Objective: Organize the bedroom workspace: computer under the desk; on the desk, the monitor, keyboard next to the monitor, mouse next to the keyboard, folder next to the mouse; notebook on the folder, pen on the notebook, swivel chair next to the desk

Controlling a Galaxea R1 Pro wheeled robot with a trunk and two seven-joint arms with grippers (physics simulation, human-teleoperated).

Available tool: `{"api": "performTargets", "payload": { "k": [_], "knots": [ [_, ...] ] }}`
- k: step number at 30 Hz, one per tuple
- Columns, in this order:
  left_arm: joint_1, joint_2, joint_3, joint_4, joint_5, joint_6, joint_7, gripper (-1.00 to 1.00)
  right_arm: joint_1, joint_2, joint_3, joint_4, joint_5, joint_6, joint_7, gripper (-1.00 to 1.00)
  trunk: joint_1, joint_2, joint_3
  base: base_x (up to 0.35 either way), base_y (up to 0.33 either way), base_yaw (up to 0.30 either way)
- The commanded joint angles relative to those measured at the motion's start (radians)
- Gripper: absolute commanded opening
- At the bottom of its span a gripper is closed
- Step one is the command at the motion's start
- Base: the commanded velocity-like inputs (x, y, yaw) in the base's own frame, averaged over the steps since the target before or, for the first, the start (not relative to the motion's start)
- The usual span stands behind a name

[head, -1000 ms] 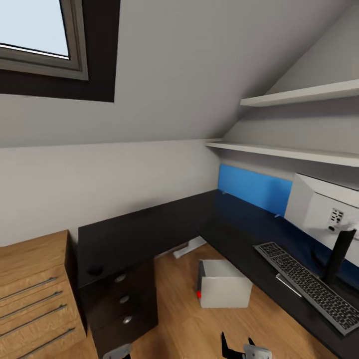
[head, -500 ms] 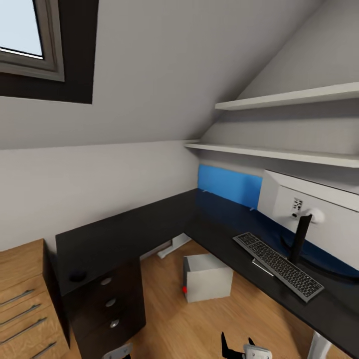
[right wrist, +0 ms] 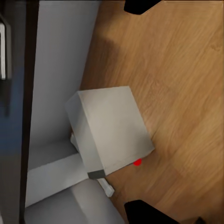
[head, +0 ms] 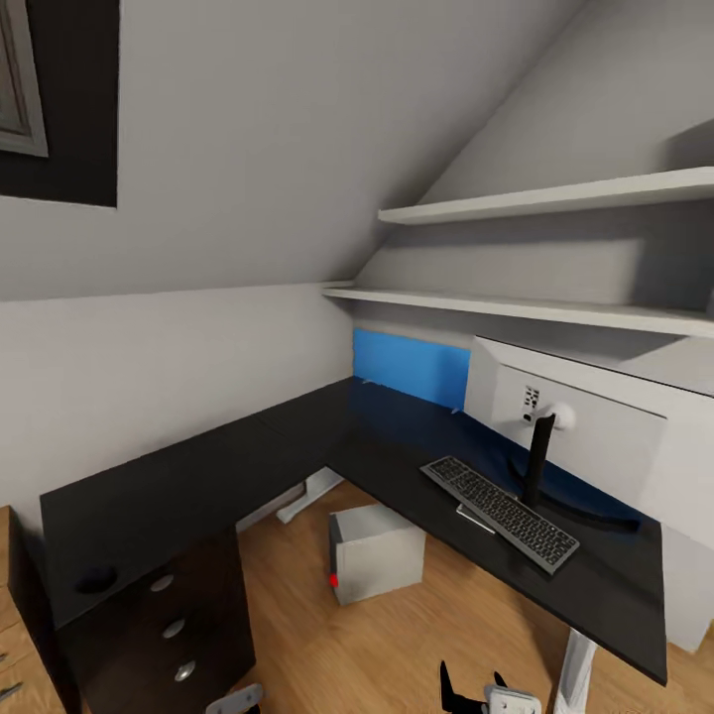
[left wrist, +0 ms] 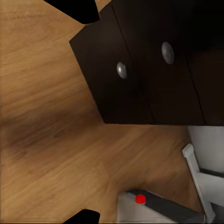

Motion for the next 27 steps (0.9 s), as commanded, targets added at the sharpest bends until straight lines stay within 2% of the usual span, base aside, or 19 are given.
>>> {"api": "performTargets", "payload": {
  "k": [1, 12, 19, 23, 27],
  "knots": [
    [-0.001, 0.000, -0.009, 0.000, 0.004, -0.002, 0.007, 1.00, -0.001, 0.000, -0.005, 0.002, -0.005, -0.004, 0.008, 1.00, 0.000, -0.001, -0.001, 0.000, 0.000, -0.286],
    [0.000, 0.000, -0.009, 0.000, 0.004, -0.002, 0.007, 1.00, -0.001, 0.000, -0.005, 0.001, -0.006, 0.054, 0.004, 1.00, 0.000, -0.001, 0.007, 0.000, 0.000, -0.286],
    [-0.001, -0.001, -0.009, 0.000, 0.004, -0.002, 0.007, 1.00, -0.001, 0.001, -0.004, 0.001, -0.007, 0.063, 0.002, 1.00, 0.000, -0.001, 0.011, 0.000, 0.000, -0.281],
    [0.000, 0.000, -0.009, 0.000, 0.004, -0.002, 0.007, 1.00, -0.001, 0.003, -0.004, 0.002, -0.008, 0.066, -0.001, 1.00, 0.000, -0.001, 0.010, 0.000, 0.000, -0.139],
    [-0.001, 0.001, -0.009, 0.000, 0.004, -0.002, 0.007, 1.00, -0.001, 0.026, -0.007, 0.001, -0.011, 0.067, -0.008, 1.00, 0.000, -0.001, 0.005, 0.000, 0.000, -0.044]
  ]
}}
